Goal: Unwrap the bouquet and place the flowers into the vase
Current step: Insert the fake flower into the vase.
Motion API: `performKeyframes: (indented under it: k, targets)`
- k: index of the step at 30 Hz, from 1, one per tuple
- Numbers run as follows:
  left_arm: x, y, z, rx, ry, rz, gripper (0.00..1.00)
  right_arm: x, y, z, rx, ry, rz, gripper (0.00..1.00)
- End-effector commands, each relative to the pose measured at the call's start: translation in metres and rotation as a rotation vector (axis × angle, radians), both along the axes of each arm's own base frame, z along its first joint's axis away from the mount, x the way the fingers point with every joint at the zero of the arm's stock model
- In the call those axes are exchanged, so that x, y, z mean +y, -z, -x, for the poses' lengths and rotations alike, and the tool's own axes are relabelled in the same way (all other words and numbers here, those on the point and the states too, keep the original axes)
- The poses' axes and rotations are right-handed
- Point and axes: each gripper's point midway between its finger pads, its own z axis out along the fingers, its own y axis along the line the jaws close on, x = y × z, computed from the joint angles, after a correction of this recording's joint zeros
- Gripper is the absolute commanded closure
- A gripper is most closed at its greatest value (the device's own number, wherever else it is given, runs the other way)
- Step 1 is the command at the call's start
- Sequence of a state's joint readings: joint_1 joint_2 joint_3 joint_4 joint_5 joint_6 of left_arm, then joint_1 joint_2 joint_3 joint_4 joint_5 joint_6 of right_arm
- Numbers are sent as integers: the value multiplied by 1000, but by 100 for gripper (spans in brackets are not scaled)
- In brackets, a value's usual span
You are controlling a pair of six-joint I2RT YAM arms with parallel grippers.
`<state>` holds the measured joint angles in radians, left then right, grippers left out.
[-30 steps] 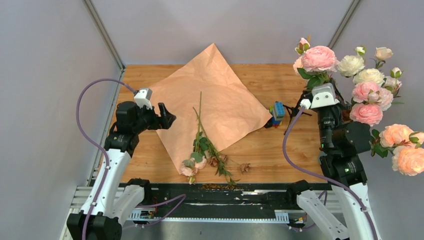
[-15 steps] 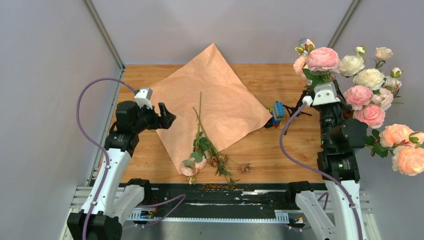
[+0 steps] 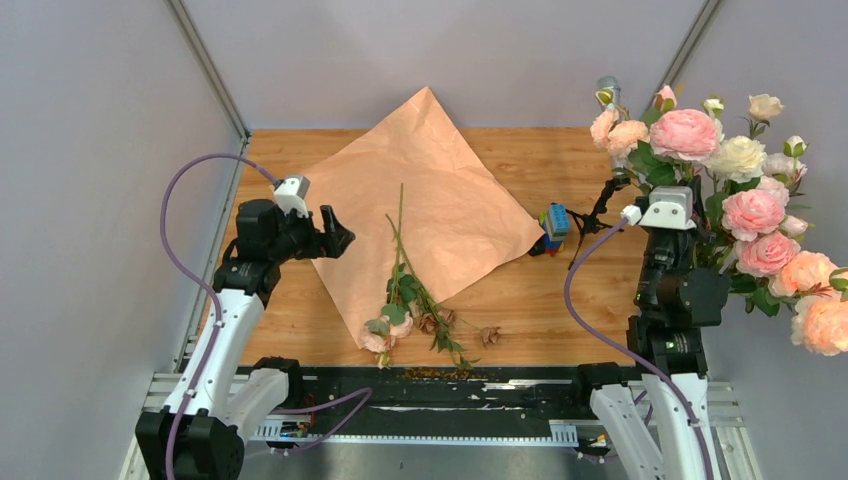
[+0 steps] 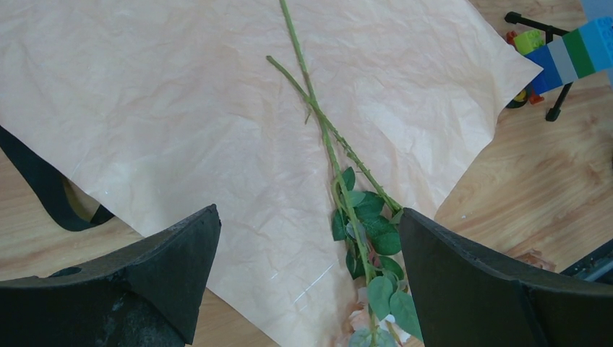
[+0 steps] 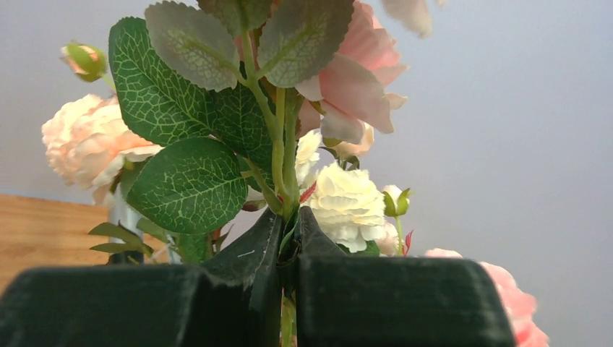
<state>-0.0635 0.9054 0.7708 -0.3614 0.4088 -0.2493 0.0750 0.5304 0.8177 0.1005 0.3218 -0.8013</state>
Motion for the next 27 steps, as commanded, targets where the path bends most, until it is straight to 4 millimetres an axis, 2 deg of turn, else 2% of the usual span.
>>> performKeyframes:
  k: [1,9,12,23,27]
  targets:
    - [0,-8,-5,-48,19,-5,0,-25,6,14,-53,139,-83,100]
    - [1,-7,-3,-46,20,-8,0,-38,18,12,-49,218,-122,100]
    - [1,-7,-2,-50,20,-12,0,-37,19,11,-64,199,-170,100]
    - [0,-9,-2,-56,21,-10,0,-19,8,7,-78,69,-195,100]
    - [1,-8,-3,-53,20,-10,0,-13,-5,11,-124,15,-232,100]
